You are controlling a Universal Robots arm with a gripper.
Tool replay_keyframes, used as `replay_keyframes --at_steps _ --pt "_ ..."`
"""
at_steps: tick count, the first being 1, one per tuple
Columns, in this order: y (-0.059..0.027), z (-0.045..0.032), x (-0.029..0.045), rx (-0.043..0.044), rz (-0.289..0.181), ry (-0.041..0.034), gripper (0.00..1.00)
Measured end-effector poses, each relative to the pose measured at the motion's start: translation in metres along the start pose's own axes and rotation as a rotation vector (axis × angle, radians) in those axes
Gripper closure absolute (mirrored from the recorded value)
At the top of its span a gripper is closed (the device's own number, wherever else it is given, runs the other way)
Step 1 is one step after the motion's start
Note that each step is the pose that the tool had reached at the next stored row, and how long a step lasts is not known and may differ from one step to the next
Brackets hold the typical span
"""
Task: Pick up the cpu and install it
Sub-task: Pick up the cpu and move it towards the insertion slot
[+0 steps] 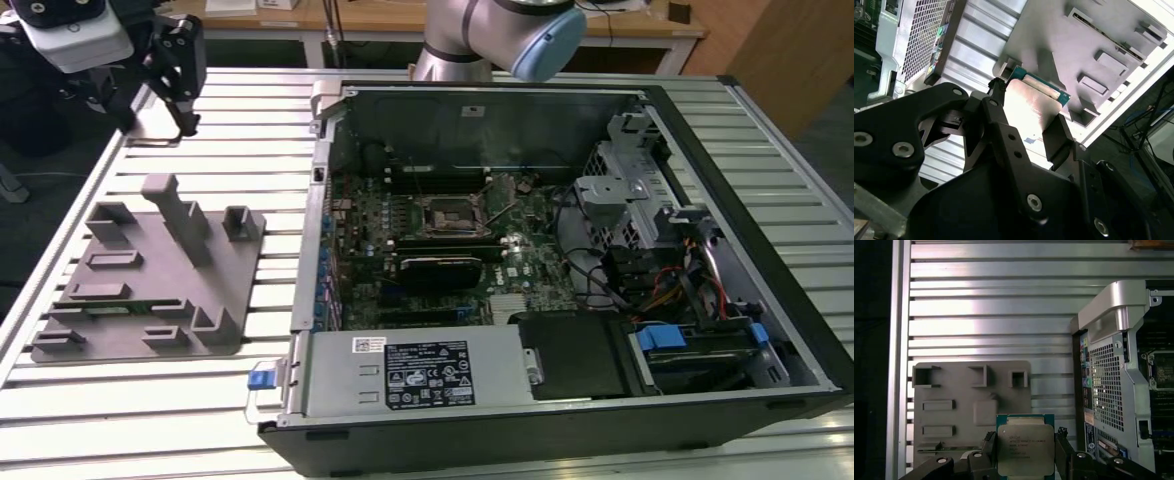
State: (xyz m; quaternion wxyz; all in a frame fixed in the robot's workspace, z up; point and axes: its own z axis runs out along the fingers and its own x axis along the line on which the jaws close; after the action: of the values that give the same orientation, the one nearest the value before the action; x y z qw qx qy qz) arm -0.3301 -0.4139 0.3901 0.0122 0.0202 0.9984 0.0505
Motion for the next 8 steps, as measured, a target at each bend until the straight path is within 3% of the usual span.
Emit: replay_keyframes --at_steps 8 --pt "0.0005 0.0002 -0.0062 0.0 0.0 0.0 0.45"
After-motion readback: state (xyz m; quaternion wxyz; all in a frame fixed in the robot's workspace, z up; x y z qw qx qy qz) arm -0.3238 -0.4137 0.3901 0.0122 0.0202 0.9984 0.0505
